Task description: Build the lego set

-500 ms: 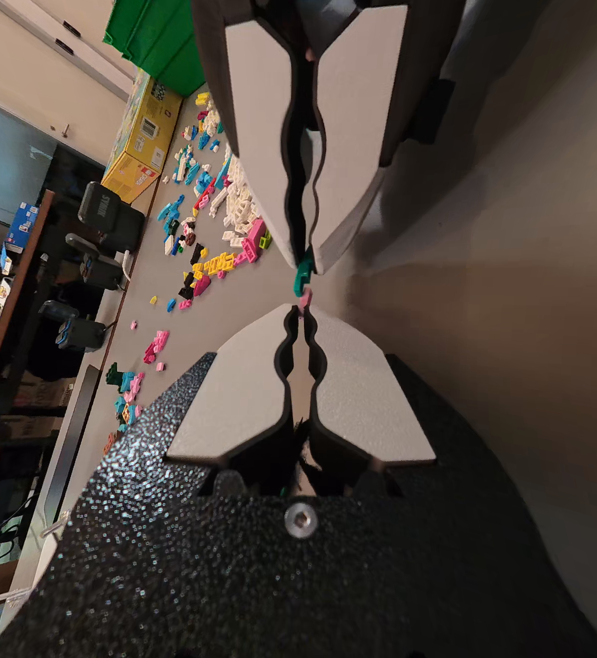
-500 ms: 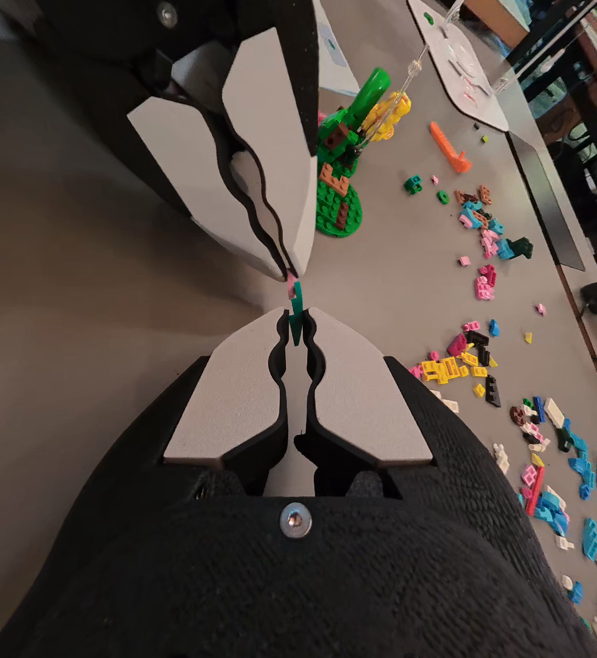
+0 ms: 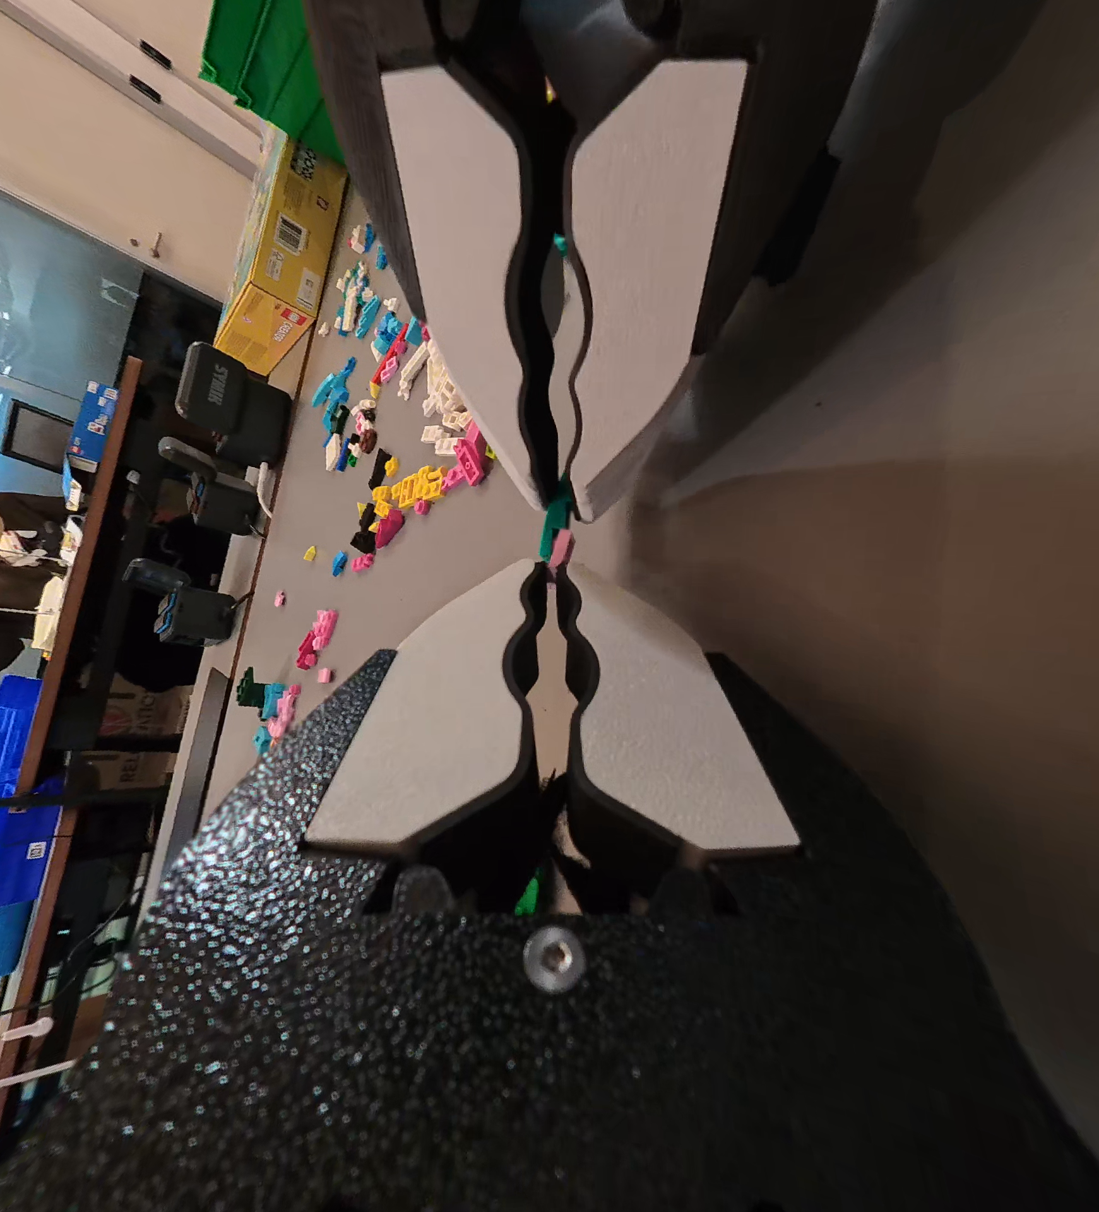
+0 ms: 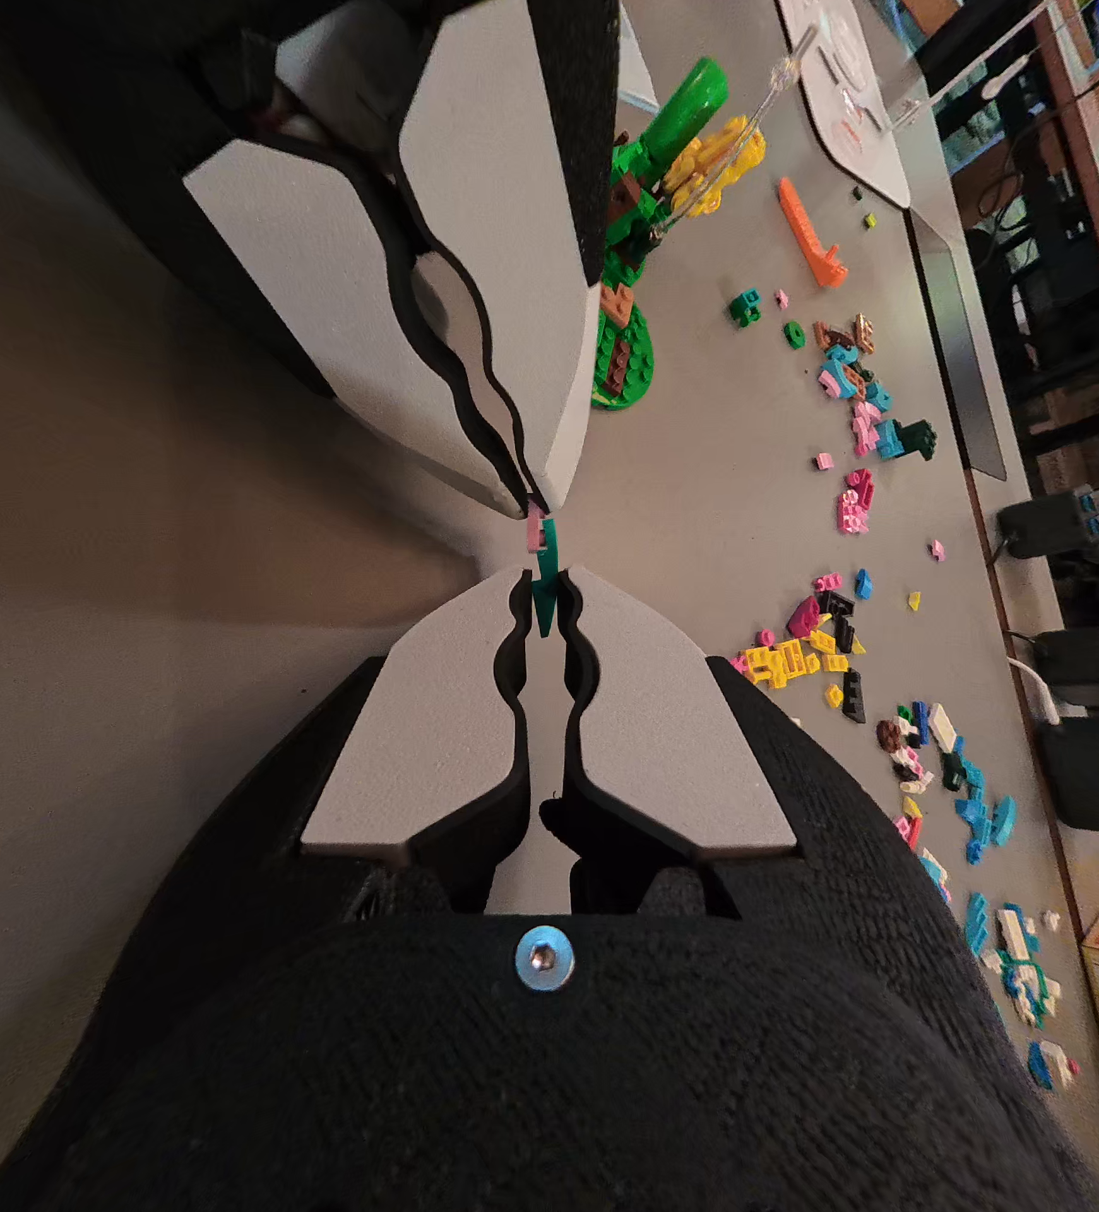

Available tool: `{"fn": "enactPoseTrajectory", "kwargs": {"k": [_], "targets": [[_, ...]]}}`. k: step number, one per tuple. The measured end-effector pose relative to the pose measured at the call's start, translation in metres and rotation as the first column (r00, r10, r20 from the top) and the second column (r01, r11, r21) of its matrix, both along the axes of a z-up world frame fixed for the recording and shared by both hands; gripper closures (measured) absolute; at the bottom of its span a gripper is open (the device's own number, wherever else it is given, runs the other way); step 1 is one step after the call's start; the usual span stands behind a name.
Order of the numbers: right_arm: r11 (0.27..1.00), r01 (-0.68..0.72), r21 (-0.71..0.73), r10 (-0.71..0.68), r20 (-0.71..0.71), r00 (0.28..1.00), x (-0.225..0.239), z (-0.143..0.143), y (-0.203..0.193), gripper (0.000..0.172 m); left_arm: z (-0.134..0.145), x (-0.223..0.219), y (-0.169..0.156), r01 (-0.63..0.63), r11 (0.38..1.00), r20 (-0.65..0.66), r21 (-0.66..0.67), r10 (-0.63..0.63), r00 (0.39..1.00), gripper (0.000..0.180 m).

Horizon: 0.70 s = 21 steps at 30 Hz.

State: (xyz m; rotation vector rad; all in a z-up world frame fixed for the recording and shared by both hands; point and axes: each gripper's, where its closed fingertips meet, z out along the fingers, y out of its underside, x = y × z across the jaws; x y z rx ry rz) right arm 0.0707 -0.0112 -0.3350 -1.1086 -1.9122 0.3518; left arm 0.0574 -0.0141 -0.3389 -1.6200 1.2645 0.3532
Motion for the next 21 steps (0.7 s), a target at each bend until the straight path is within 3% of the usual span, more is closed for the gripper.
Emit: {"fn": "enactPoseTrajectory", "kwargs": {"k": [8, 15, 21], "targets": [[0.997, 0.039, 0.069, -0.039, 0.003, 0.999, 0.000, 0.003, 0.001, 0.167, 0.005, -0.001, 0.001, -0.051, 0.999, -0.005, 0.018, 0.051, 0.999, 0.177], [0.993, 0.109, 0.045, -0.109, -0.011, 0.994, -0.001, 0.005, 0.004, 0.166, 0.010, -0.002, 0.002, -0.095, 0.995, 0.006, 0.025, 0.095, 0.995, 0.178], [0.976, 0.157, 0.152, -0.151, -0.048, 0.987, -0.005, 0.008, 0.005, 0.167, 0.014, -0.005, 0.003, -0.141, 0.990, 0.076, -0.007, 0.141, 0.987, 0.178]]}}
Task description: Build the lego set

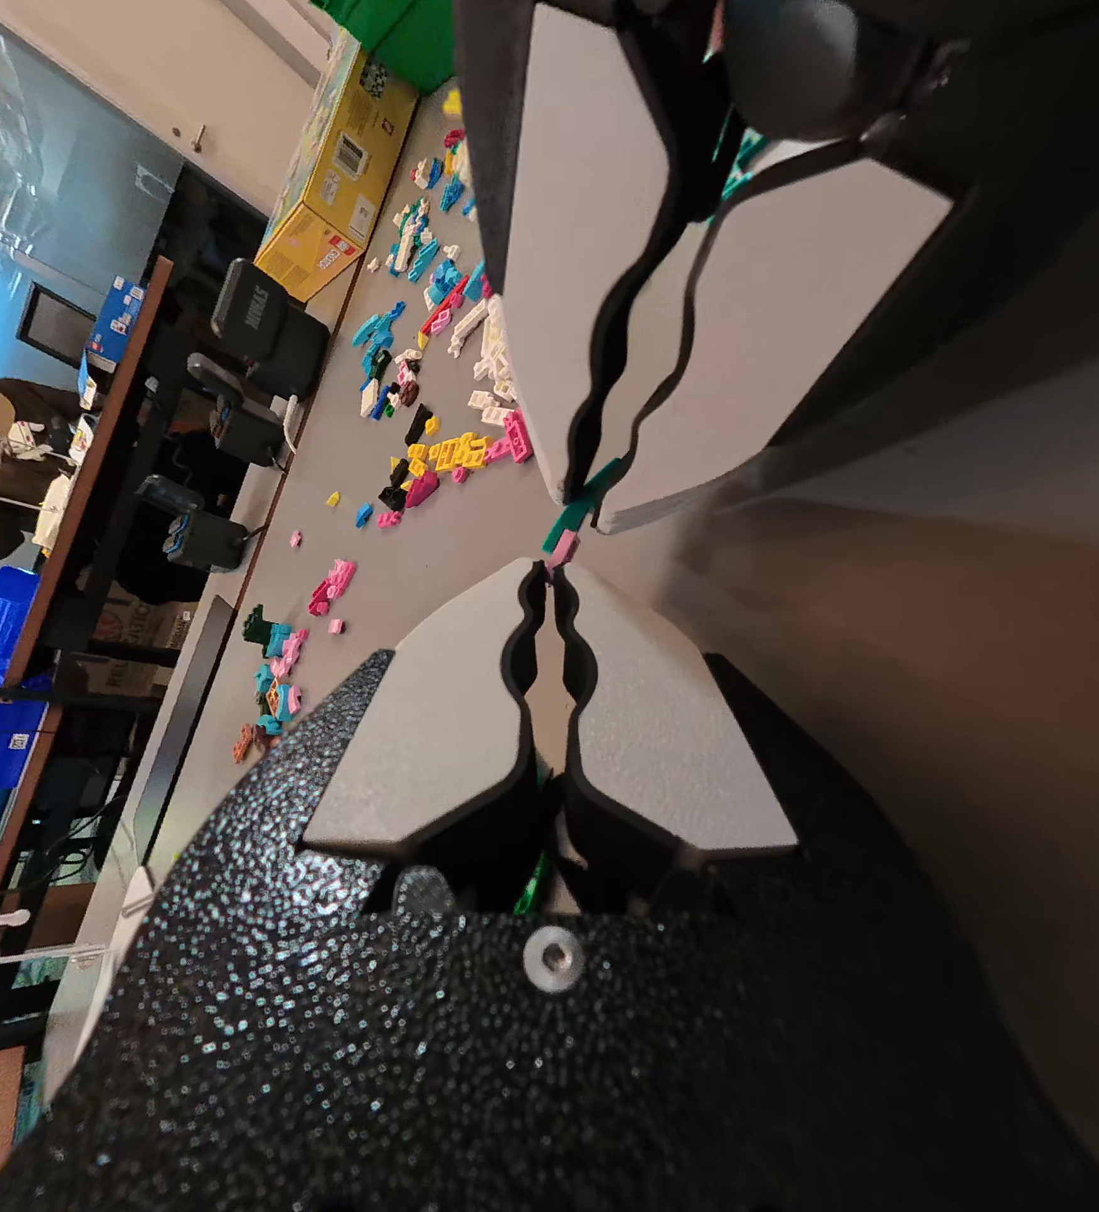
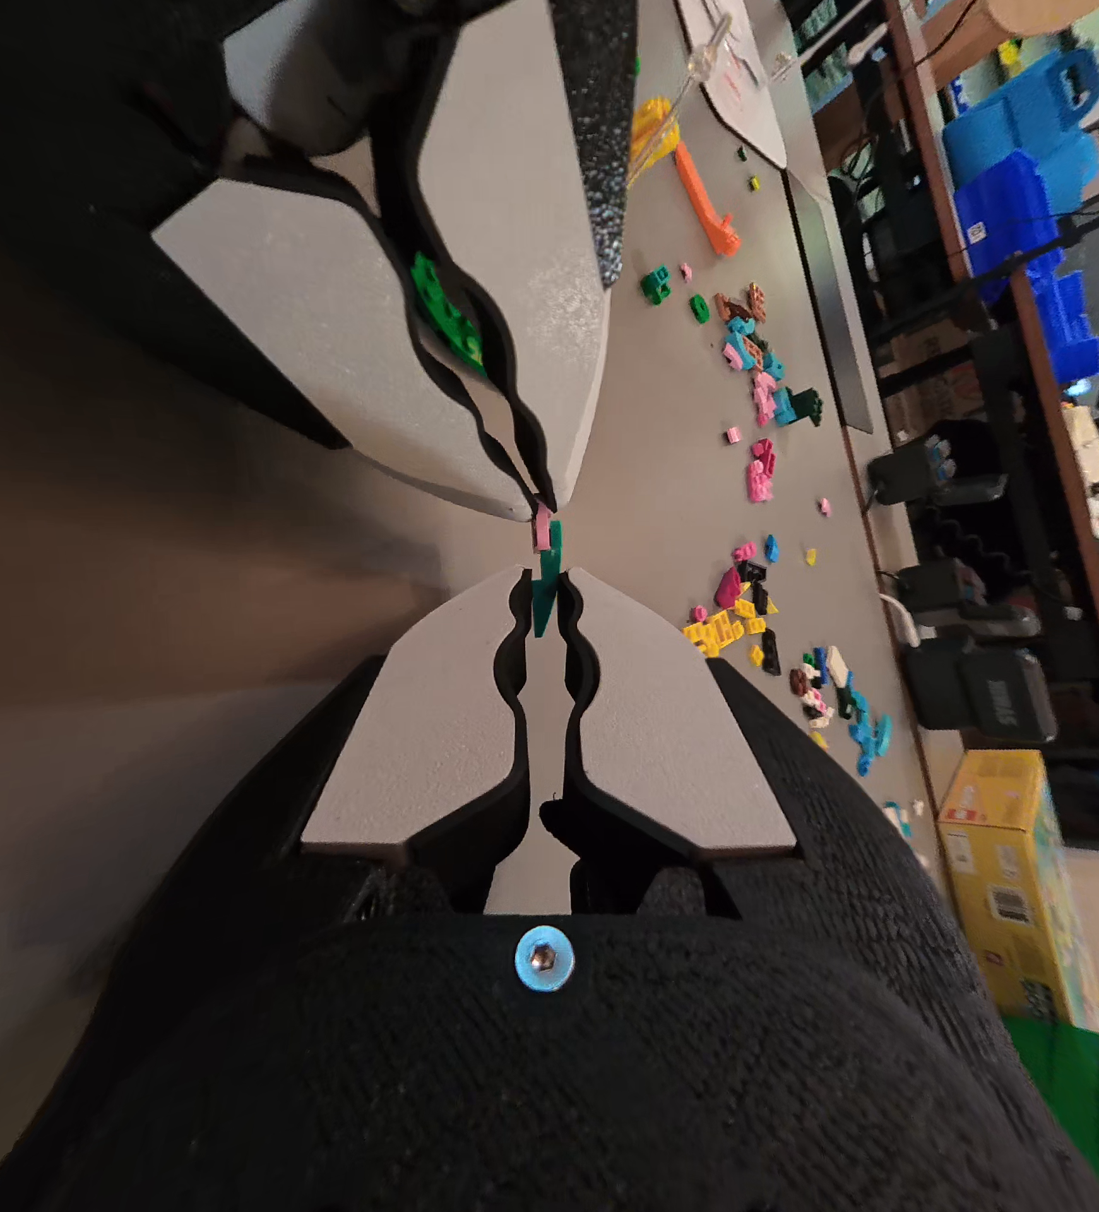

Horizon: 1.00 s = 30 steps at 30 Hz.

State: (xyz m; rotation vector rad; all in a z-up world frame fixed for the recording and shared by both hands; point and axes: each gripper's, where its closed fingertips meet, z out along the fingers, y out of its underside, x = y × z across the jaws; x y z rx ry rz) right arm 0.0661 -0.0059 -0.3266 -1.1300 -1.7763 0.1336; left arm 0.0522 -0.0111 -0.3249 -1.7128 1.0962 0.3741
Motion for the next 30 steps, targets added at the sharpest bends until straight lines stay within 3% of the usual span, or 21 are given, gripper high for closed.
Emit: {"fn": "enactPoseTrajectory", "kwargs": {"k": [8, 14, 17, 20, 25, 30], "targets": [[0.999, -0.052, 0.010, 0.051, 0.027, 0.998, 0.0014, -0.0010, -0.0009, 0.166, 0.0014, 0.0018, -0.0016, 0.012, 1.000, -0.025, 0.013, -0.012, 1.000, 0.178], [0.995, -0.041, -0.096, 0.044, 0.024, 0.999, 0.0019, -0.0029, -0.0018, 0.167, 0.0026, 0.0023, -0.0019, 0.012, 0.999, -0.067, 0.038, -0.010, 0.998, 0.178], [0.996, -0.048, -0.080, 0.051, 0.040, 0.998, 0.0023, -0.0036, -0.0019, 0.167, 0.0026, 0.0026, -0.0018, 0.013, 0.999, -0.088, 0.045, -0.009, 0.996, 0.178], [0.997, -0.061, -0.047, 0.064, 0.069, 0.996, 0.0027, -0.0057, -0.0023, 0.166, 0.0015, 0.0028, -0.0020, 0.021, 0.998, -0.138, 0.059, -0.013, 0.990, 0.178], [0.991, -0.054, -0.120, 0.064, 0.078, 0.995, 0.0035, -0.0060, -0.0024, 0.167, 0.0023, 0.0037, -0.0019, 0.038, 0.994, -0.229, 0.104, -0.014, 0.973, 0.178], [0.984, -0.119, 0.135, 0.103, 0.118, 0.988, 0.0026, -0.0038, -0.0011, 0.166, 0.0022, 0.0032, -0.0010, 0.024, 0.998, -0.109, 0.051, -0.018, 0.994, 0.178]]}}
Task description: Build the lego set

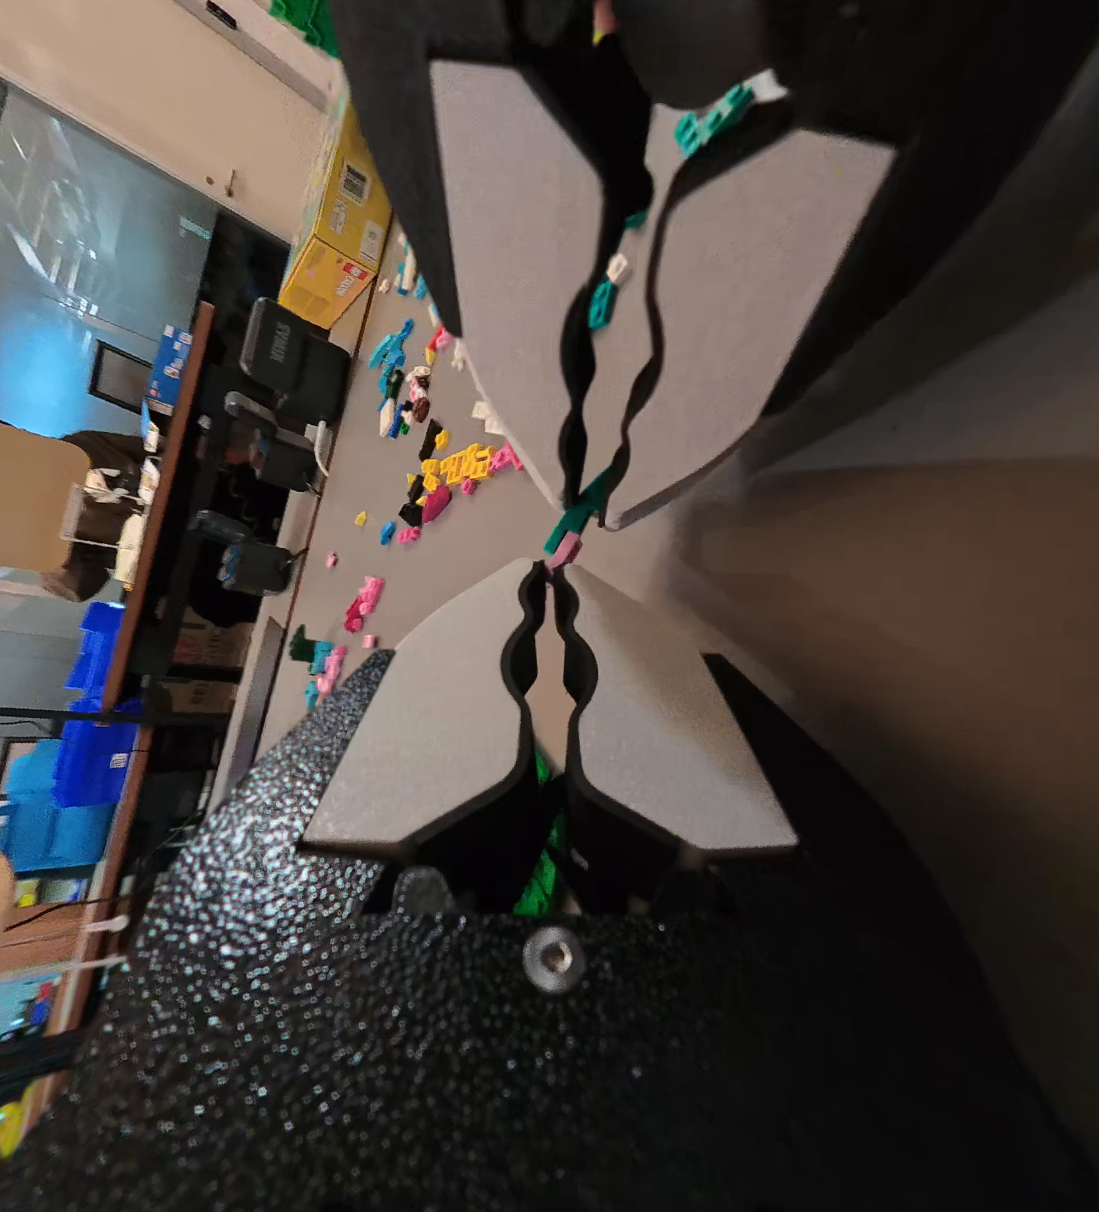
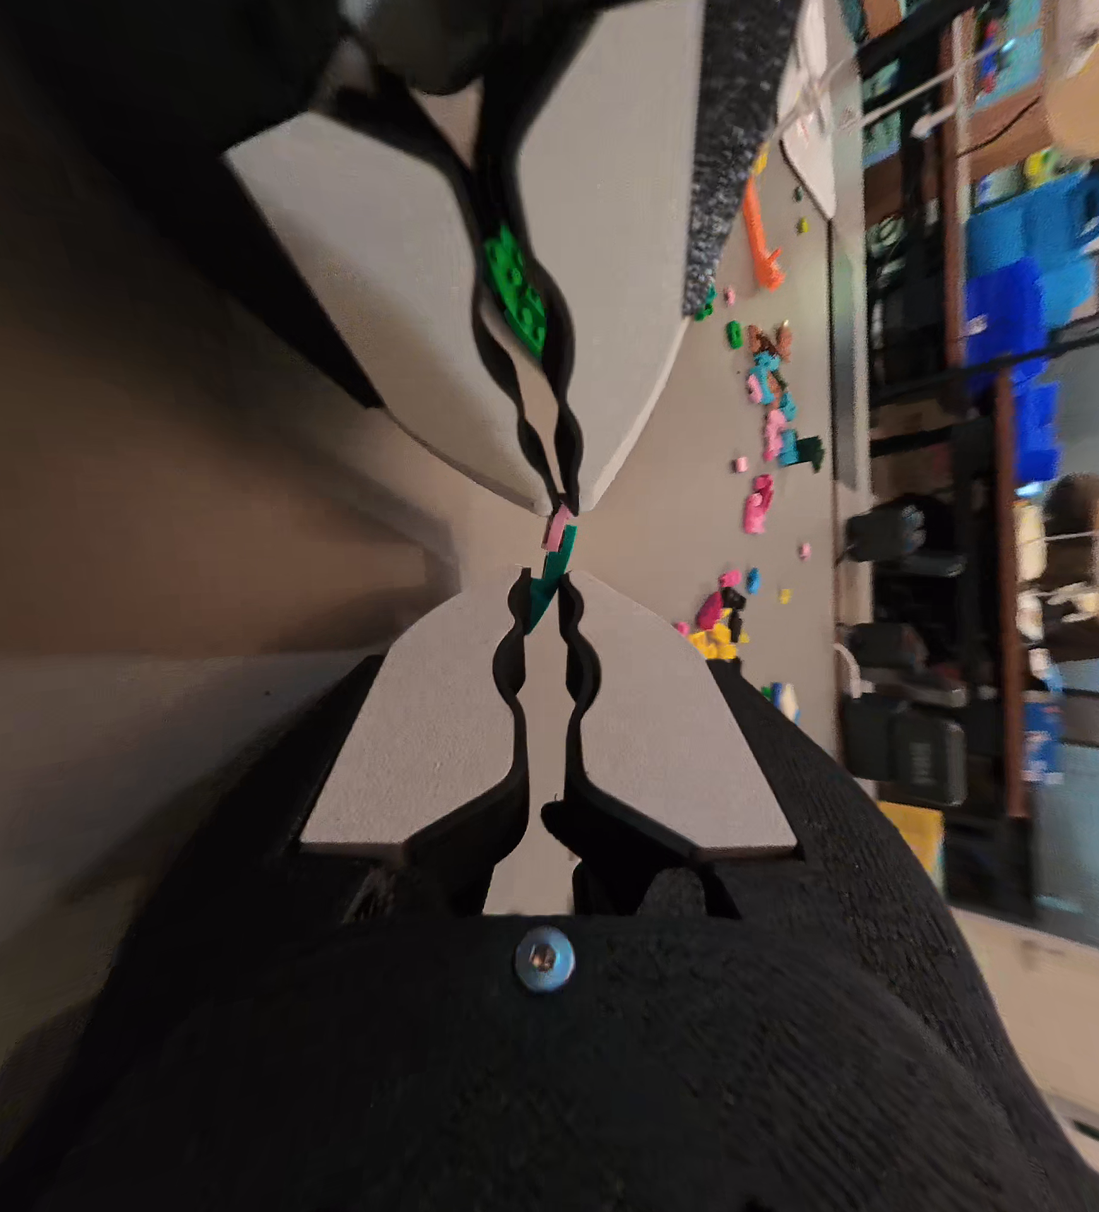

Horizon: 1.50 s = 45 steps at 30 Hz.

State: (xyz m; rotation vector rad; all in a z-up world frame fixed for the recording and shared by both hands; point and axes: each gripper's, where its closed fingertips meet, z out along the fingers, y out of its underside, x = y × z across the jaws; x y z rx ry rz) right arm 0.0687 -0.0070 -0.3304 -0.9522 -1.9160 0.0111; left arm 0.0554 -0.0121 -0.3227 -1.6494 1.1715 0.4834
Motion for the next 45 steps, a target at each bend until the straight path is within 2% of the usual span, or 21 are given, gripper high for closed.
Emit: {"fn": "enactPoseTrajectory", "kwargs": {"k": [3, 5, 9, 13, 17, 30, 39, 45], "targets": [[0.996, -0.021, 0.086, 0.020, 0.016, 1.000, 0.000, 0.000, 0.001, 0.166, 0.000, 0.000, 0.000, 0.002, 1.000, 0.033, -0.015, -0.002, 0.999, 0.178], [0.998, -0.023, 0.064, 0.021, 0.026, 0.999, 0.001, -0.001, 0.000, 0.166, -0.001, 0.001, 0.000, 0.007, 1.000, 0.036, -0.019, -0.006, 0.999, 0.178], [0.996, 0.001, -0.093, 0.000, 0.013, 1.000, 0.001, -0.001, 0.000, 0.166, 0.001, 0.002, 0.000, 0.009, 1.000, 0.016, 0.002, -0.009, 1.000, 0.178], [1.000, -0.028, -0.003, 0.029, 0.030, 0.999, 0.001, -0.003, -0.001, 0.165, 0.001, 0.002, 0.000, 0.012, 1.000, 0.043, -0.012, -0.012, 0.999, 0.178], [0.993, -0.020, -0.117, 0.020, 0.006, 1.000, 0.001, -0.002, -0.003, 0.165, 0.002, 0.002, 0.001, 0.009, 1.000, 0.033, 0.004, -0.009, 0.999, 0.178], [0.996, -0.020, -0.091, 0.017, -0.035, 0.999, 0.000, 0.004, 0.001, 0.166, 0.003, 0.000, 0.002, 0.007, 1.000, 0.069, -0.004, -0.007, 0.998, 0.178], [0.998, -0.026, -0.054, 0.023, -0.069, 0.997, 0.001, 0.014, 0.005, 0.166, 0.011, 0.002, 0.002, 0.017, 0.999, 0.081, 0.042, -0.020, 0.996, 0.178], [0.995, 0.008, -0.103, -0.014, -0.064, 0.998, 0.001, 0.015, 0.004, 0.166, 0.013, 0.002, 0.003, 0.008, 0.998, 0.069, 0.063, -0.012, 0.998, 0.178]]}}
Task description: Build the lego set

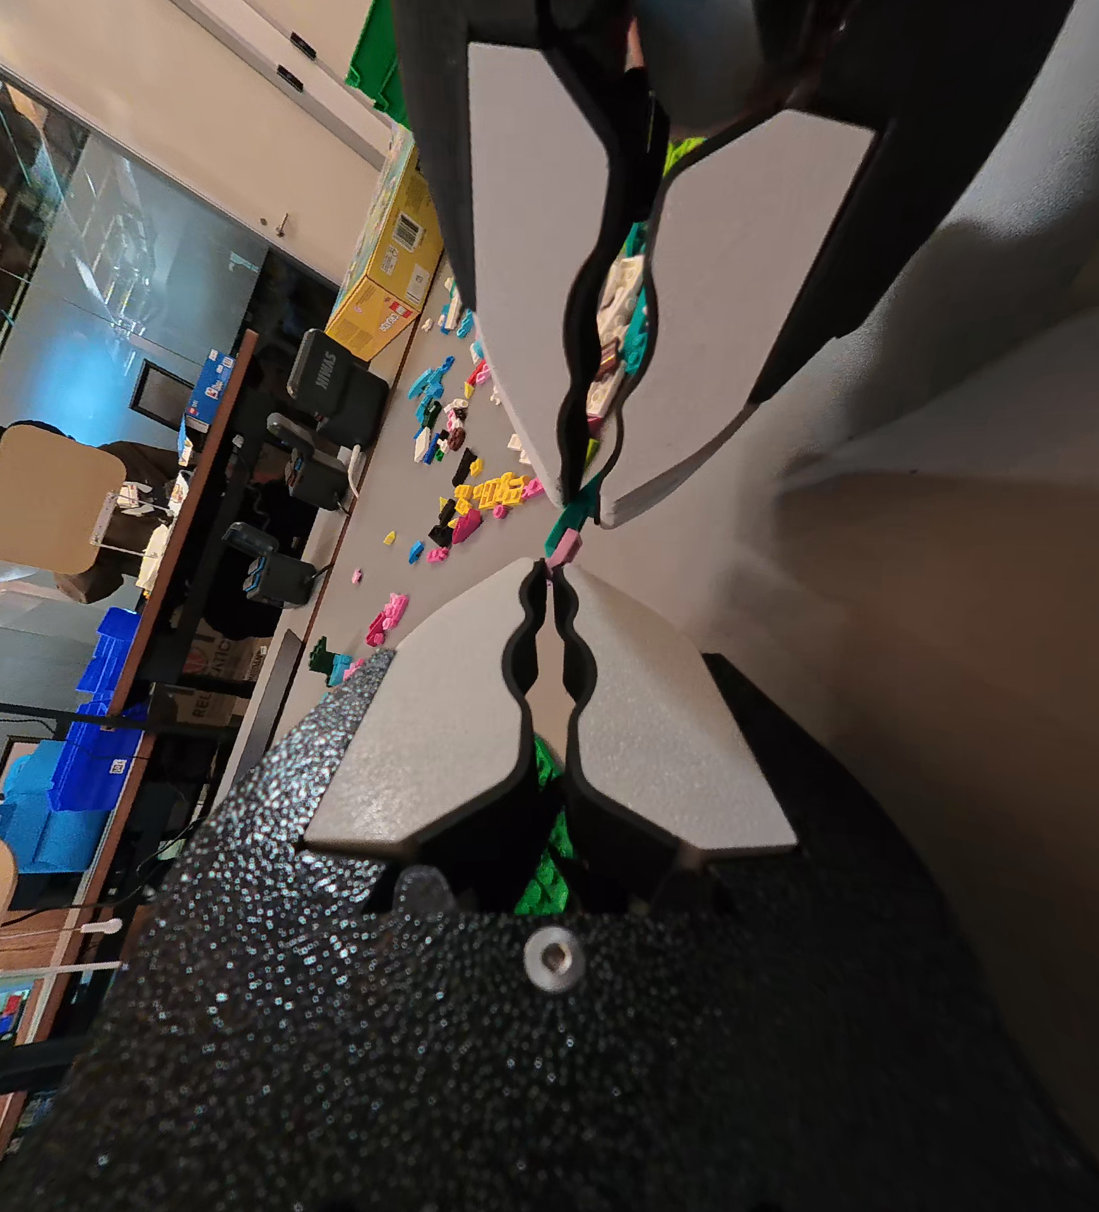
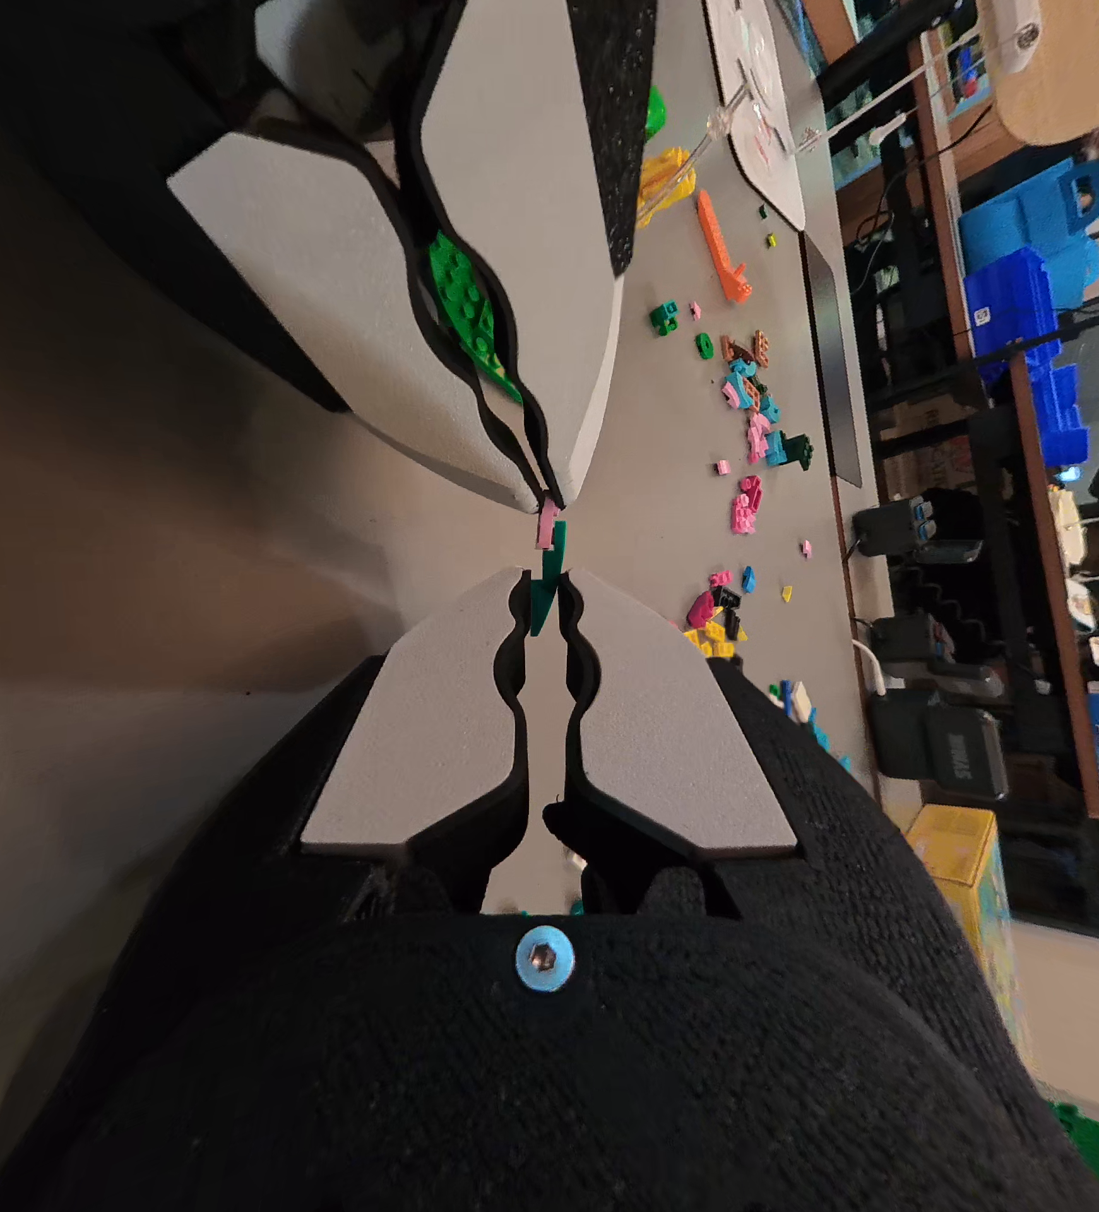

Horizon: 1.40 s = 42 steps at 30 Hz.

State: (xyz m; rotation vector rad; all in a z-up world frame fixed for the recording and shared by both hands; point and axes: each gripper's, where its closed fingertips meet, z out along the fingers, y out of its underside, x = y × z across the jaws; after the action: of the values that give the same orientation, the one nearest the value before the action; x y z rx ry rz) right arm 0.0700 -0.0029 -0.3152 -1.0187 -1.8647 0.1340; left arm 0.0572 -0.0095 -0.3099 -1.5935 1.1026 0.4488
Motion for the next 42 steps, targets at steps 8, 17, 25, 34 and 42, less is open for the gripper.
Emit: {"fn": "enactPoseTrajectory", "kwargs": {"k": [8, 17, 25, 34, 42], "targets": [[0.998, 0.052, -0.026, -0.052, -0.018, 0.998, -0.0018, 0.0021, -0.0012, 0.167, 0.0013, -0.0027, 0.0016, -0.027, 1.000, -0.013, 0.016, 0.027, 1.000, 0.178], [1.000, 0.019, 0.019, -0.019, -0.017, 1.000, -0.0016, 0.0036, -0.0018, 0.166, 0.0023, -0.0023, 0.0010, -0.016, 1.000, 0.023, 0.007, 0.016, 1.000, 0.179], [1.000, -0.016, 0.025, 0.016, 0.015, 1.000, 0.0006, -0.0014, -0.0016, 0.166, 0.0018, 0.0013, -0.0008, 0.010, 1.000, 0.013, 0.010, -0.010, 1.000, 0.178], [0.989, -0.026, -0.148, 0.031, 0.030, 0.999, 0.0037, -0.0036, -0.0048, 0.167, -0.0008, 0.0041, -0.0017, 0.029, 0.999, -0.046, 0.025, -0.028, 0.999, 0.178], [0.998, -0.044, 0.055, 0.041, 0.043, 0.998, 0.0021, -0.0037, -0.0024, 0.166, -0.0017, 0.0028, -0.0013, 0.025, 1.000, -0.011, 0.001, -0.025, 1.000, 0.178]]}}
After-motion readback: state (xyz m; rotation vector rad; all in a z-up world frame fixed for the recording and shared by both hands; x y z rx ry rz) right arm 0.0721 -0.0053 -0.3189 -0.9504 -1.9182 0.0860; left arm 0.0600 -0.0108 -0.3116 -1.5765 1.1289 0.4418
